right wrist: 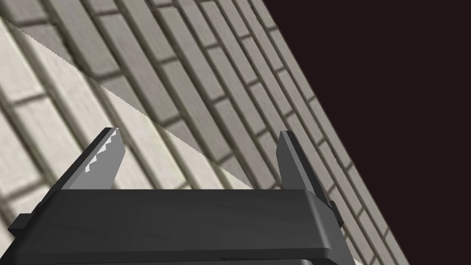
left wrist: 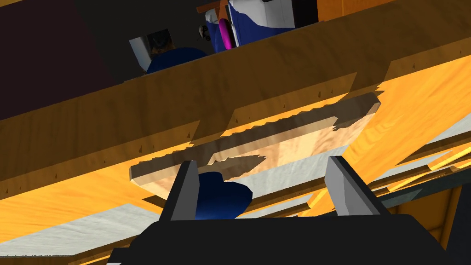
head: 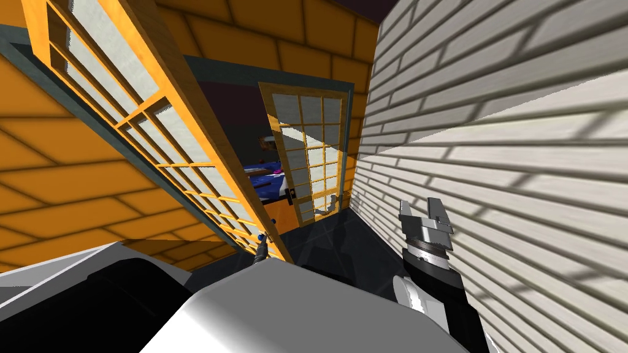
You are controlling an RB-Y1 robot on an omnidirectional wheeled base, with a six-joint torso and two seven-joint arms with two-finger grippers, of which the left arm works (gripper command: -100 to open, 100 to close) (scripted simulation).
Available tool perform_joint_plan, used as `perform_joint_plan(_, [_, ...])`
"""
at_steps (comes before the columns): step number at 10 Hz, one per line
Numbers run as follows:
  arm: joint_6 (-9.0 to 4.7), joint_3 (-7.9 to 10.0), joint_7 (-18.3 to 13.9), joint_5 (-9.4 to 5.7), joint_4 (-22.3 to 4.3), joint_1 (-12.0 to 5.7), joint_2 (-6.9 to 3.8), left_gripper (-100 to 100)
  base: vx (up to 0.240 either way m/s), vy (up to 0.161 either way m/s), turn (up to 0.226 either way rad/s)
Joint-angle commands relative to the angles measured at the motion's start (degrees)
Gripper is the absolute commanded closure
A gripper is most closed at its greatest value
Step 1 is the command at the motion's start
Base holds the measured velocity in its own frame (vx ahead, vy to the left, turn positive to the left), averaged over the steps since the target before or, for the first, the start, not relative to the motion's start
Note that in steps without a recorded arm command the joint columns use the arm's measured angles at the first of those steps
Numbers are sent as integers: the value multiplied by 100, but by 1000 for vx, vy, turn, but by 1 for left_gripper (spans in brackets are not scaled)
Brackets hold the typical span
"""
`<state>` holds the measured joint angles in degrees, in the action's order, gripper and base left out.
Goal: Pull the door open
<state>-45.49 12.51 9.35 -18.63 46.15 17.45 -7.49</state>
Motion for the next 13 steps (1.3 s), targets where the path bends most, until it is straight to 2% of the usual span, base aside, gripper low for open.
perform_joint_plan(1, [33,129,-286,-78,-130,-25,-118,100,-75,36,-134])
perform_joint_plan(3, [33,129,-312,-78,-130,-25,-118,100,-39,27,-33])
perform_joint_plan(4, [28,127,-483,-78,-144,-56,-125,100,-47,20,-69])
perform_joint_plan(6, [28,127,-483,-78,-119,-56,-125,100,-27,14,-17])
perform_joint_plan(8, [17,124,-823,-76,-170,-117,-138,100,-70,21,-111])
perform_joint_plan(13, [17,124,-823,-76,-170,-117,-138,100,-14,7,-7])
